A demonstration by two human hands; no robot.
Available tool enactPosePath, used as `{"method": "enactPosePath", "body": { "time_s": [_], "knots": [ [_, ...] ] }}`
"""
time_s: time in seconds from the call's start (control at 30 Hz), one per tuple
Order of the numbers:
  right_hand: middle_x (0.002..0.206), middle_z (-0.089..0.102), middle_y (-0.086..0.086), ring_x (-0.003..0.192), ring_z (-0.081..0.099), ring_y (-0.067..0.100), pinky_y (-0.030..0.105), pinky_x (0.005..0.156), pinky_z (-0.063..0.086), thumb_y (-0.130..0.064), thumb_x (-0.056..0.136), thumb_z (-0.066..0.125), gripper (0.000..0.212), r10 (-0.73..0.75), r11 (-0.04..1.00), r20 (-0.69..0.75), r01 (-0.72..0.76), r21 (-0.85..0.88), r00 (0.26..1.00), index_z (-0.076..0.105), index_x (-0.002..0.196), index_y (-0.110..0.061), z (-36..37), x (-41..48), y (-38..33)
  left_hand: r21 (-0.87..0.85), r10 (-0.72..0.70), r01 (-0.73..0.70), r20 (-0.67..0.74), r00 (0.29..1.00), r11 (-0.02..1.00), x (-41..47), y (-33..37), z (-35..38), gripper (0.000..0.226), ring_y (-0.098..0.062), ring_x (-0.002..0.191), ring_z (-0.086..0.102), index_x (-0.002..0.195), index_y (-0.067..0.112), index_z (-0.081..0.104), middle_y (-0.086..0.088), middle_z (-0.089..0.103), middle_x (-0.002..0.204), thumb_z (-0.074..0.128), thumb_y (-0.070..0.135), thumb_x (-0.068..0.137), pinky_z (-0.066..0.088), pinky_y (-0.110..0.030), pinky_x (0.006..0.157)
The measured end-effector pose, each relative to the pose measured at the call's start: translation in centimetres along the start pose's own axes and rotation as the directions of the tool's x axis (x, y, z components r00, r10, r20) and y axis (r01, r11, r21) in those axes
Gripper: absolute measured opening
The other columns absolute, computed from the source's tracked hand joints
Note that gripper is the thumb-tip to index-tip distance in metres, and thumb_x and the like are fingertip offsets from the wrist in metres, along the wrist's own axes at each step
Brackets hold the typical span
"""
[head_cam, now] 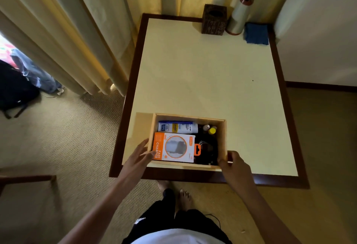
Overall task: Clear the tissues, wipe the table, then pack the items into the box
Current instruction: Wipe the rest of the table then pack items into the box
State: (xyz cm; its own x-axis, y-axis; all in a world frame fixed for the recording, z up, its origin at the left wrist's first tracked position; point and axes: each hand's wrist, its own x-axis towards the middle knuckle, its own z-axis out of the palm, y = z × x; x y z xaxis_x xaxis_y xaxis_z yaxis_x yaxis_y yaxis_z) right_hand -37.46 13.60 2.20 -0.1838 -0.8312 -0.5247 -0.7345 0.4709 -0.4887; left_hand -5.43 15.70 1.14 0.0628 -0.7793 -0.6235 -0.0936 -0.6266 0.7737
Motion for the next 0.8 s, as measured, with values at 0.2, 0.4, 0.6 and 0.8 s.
{"method": "enactPosePath", "body": {
  "time_s": [0.2,0.4,0.6,0.8],
  "knots": [
    [0.097,0.068,0.007,0.087,0.063,0.027,0.035,0.065,0.044,-0.027,0.107,0.046,0.019,-0.049,0.996,-0.031,0.051,0.068,0.998,0.060,0.107,-0.014,1.0,-1.2,-0.1,-0.005,0.084,-0.085,-0.073,0.994,0.996,-1.9,0.8,1.7,0.044,-0.003,0.118,0.065,0.148,0.028,0.055,0.013,0.073,0.124,0.056,0.020,0.106,0.046,-0.036,0.110],
    [0.079,0.059,-0.005,0.071,0.056,0.011,0.025,0.057,0.039,-0.026,0.108,0.045,0.022,-0.145,0.987,-0.020,0.146,0.070,0.989,0.061,0.098,-0.014,-0.2,-2.8,-2.5,-0.049,0.085,-0.094,-0.169,0.982,0.994,-4.0,0.9,0.0,0.056,-0.014,0.111,0.071,0.146,0.028,0.058,0.006,0.077,0.116,0.067,0.034,0.092,0.051,-0.046,0.106],
    [0.081,0.060,-0.005,0.074,0.056,0.014,0.026,0.059,0.038,-0.035,0.108,0.045,0.023,-0.257,0.961,0.035,0.252,0.111,0.966,0.063,0.104,-0.022,1.1,-4.2,-7.4,-0.116,0.140,-0.171,-0.237,0.962,0.978,-5.4,1.8,-5.3,0.046,-0.005,0.093,0.075,0.144,0.032,0.055,0.009,0.079,0.102,0.065,0.024,0.099,0.055,-0.034,0.089],
    [0.105,0.067,-0.005,0.085,0.063,0.010,0.024,0.062,0.044,-0.046,0.105,0.046,0.035,-0.289,0.948,0.065,0.277,0.156,0.955,0.058,0.130,-0.024,6.4,-5.3,-13.7,-0.168,0.136,-0.192,-0.298,0.945,0.967,-4.5,1.9,-14.1,0.049,-0.007,0.100,0.072,0.145,0.029,0.057,0.011,0.078,0.104,0.068,0.024,0.098,0.052,-0.043,0.105]
  ]
}}
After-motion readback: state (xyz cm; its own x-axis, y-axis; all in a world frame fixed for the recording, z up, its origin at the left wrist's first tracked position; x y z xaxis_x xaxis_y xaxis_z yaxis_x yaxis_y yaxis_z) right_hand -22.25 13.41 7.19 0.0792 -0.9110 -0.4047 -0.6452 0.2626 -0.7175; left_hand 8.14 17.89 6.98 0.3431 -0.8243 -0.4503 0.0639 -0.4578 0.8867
